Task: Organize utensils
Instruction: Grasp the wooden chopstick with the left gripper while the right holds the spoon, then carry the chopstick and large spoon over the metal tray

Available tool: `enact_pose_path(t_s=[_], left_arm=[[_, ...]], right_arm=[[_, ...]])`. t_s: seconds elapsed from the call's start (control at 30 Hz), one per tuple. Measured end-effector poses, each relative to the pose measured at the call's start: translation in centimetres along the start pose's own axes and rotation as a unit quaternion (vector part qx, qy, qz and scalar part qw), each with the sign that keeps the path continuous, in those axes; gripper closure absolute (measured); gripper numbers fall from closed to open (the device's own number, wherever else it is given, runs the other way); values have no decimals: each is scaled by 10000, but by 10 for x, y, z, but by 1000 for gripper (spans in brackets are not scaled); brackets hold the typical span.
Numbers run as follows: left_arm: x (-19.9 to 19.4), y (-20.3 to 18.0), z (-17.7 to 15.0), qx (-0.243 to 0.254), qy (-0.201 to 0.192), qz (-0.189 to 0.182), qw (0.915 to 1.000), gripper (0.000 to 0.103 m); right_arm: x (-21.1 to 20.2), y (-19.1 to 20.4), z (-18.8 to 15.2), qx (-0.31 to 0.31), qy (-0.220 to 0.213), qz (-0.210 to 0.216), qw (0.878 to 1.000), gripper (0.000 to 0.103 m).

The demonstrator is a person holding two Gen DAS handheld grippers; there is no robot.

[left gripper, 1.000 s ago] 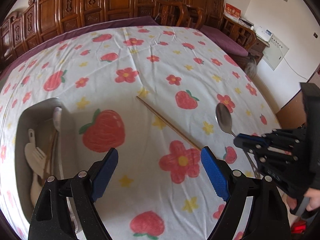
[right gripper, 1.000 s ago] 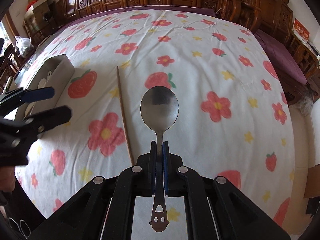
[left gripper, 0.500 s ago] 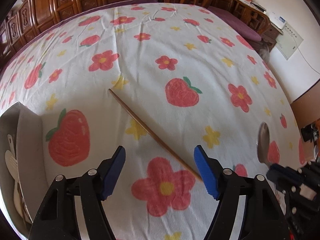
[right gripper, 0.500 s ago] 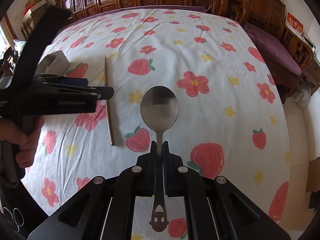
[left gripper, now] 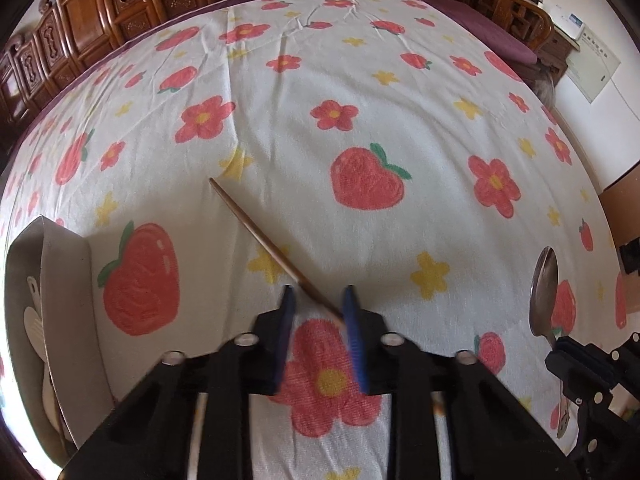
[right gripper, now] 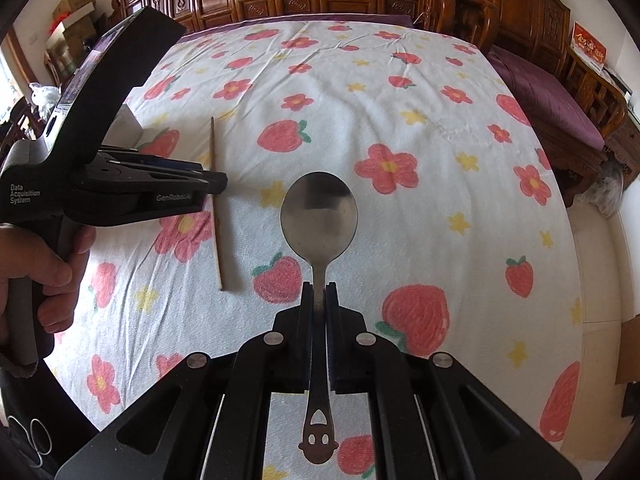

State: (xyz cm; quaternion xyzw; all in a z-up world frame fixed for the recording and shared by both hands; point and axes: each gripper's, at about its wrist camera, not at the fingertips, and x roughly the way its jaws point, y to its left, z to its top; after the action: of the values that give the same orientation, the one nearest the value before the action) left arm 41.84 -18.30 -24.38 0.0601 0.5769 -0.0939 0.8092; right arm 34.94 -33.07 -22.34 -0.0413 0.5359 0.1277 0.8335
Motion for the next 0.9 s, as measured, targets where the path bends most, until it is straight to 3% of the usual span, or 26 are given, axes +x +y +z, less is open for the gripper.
enact_pose_path(t_s=[0.1,0.4,0.9], left_arm=[[0,9,-2,-114,61,-123,9998,98],[-11,27,-17,-210,13,-287,9994,98],[-72,67,-35,-250,-561,-389,9974,98]], right_arm=[[0,2,-1,-11,-5,-9,10000,96],[-3,23,1,-91,-30,66,9999,96],[-22,73,28,-307,-303,216,9988,96]])
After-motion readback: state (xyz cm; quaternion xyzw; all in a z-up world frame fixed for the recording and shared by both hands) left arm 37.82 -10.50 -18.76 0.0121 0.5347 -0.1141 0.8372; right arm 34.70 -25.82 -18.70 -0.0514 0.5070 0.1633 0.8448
